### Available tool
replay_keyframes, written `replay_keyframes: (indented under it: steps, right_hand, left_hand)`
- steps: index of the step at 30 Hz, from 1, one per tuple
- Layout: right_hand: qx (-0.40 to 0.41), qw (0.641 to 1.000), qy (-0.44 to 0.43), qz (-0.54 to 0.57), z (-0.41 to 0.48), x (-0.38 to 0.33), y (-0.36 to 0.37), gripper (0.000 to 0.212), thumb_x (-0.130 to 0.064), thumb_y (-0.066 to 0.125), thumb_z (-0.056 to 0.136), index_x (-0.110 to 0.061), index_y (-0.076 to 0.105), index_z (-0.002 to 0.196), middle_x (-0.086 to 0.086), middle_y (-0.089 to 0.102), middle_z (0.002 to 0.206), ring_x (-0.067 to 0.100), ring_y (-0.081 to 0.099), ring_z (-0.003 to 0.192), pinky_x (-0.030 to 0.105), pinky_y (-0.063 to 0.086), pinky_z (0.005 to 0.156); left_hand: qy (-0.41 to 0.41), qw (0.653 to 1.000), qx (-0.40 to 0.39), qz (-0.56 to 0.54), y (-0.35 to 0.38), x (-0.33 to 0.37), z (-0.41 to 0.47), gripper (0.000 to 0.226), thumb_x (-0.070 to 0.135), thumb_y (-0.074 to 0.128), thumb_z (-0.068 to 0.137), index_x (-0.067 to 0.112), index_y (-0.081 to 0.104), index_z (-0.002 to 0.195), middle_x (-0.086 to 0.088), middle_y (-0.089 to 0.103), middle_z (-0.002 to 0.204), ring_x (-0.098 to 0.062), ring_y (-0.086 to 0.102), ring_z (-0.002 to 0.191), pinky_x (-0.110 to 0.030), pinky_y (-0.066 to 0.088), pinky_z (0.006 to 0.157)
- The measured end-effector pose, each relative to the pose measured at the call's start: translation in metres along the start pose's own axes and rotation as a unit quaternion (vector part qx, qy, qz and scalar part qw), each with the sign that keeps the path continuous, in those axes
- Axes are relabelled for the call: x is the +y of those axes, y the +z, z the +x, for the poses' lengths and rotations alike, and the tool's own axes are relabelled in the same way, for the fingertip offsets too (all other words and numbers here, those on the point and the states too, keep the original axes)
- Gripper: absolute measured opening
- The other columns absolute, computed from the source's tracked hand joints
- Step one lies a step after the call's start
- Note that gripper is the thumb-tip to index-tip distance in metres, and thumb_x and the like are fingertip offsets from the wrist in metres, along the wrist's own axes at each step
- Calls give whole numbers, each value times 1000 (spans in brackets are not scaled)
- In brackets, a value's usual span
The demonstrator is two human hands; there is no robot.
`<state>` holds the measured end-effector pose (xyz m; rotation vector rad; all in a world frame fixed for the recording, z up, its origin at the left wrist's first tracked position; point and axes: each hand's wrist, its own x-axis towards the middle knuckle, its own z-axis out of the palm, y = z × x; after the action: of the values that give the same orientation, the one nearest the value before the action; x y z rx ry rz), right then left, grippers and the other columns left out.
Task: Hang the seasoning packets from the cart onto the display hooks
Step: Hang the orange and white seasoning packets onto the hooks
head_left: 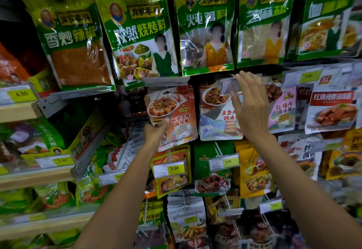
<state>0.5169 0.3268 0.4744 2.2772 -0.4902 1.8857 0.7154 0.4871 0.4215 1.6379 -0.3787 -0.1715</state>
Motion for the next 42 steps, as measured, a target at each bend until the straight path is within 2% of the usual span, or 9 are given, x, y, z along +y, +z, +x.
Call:
replay_keyframes:
  steps: [4, 6, 10, 15, 20, 26, 32, 37, 42]
  right_hand:
    - [-44, 999, 27, 3, -32, -7, -23, 37, -10, 59, 95, 5, 56, 128, 20, 57, 132, 34, 52, 125, 47, 38, 110]
    - [-68, 996, 50, -3, -54, -9, -39, 37, -10, 62, 92, 5, 58, 125, 19, 59, 129, 34, 55, 122, 44, 39, 109]
    - [-143, 977, 153, 28, -116, -7, -84, 33, -15, 56, 94, 3, 60, 122, 17, 62, 124, 32, 58, 118, 42, 46, 102]
    - [-224, 884, 402, 89, -210, 9, -164, 33, -28, 44, 100, -10, 60, 123, 7, 62, 121, 24, 57, 113, 39, 47, 92]
    - [-204, 792, 575, 13, -285, 41, -266, 17, -14, 54, 97, -5, 68, 101, 12, 71, 90, 30, 67, 87, 42, 49, 77]
    - [-159, 725, 667, -61, -339, 96, -377, 16, -15, 55, 96, -13, 66, 84, -2, 65, 70, 12, 60, 66, 20, 41, 63]
    - [-126, 663, 731, -101, -379, 175, -440, 13, -19, 56, 97, -16, 68, 94, 0, 71, 84, 15, 65, 78, 33, 49, 75]
    - [-88, 633, 757, -138, -398, 234, -462, 12, -19, 56, 97, -17, 67, 91, -1, 71, 79, 15, 66, 76, 28, 49, 70]
    - [-48, 600, 779, -174, -423, 304, -462, 12, -16, 54, 98, -14, 66, 96, 1, 69, 77, 13, 66, 69, 29, 51, 66]
  left_hand:
    - [58, 978, 146, 139, -18, -3, -38, 36, 24, 61, 93, -3, 51, 115, -18, 55, 111, -24, 58, 101, -31, 43, 78]
    - [121, 965, 174, 154, -21, -7, -67, 29, 21, 54, 96, 3, 52, 119, -10, 51, 116, -22, 50, 106, -32, 39, 80]
    - [208, 971, 44, 105, 4, -17, -139, 10, 21, 48, 100, 21, 55, 107, 14, 55, 92, 6, 52, 77, -12, 40, 64]
    - [165, 963, -193, 90, 74, -48, -223, 20, 19, 44, 101, 18, 63, 96, 5, 67, 84, -9, 62, 71, -24, 49, 64]
    - [88, 937, -321, 109, 148, -98, -300, 20, 16, 45, 100, 15, 64, 94, 5, 68, 82, -11, 64, 75, -29, 50, 69]
    - [50, 886, -431, 165, 242, -139, -387, 21, 7, 50, 97, 21, 60, 85, -5, 68, 79, -27, 66, 77, -43, 53, 74]
    - [66, 836, -505, 205, 356, -143, -442, 23, 14, 52, 97, 28, 56, 78, -9, 70, 80, -30, 67, 76, -44, 52, 70]
    - [112, 793, -550, 238, 443, -142, -453, 15, 24, 48, 99, 23, 61, 92, 0, 67, 81, -21, 65, 78, -21, 42, 59]
    - [156, 760, -583, 240, 541, -145, -445, 22, 18, 50, 98, 6, 64, 109, -5, 66, 92, -29, 64, 91, -29, 42, 71]
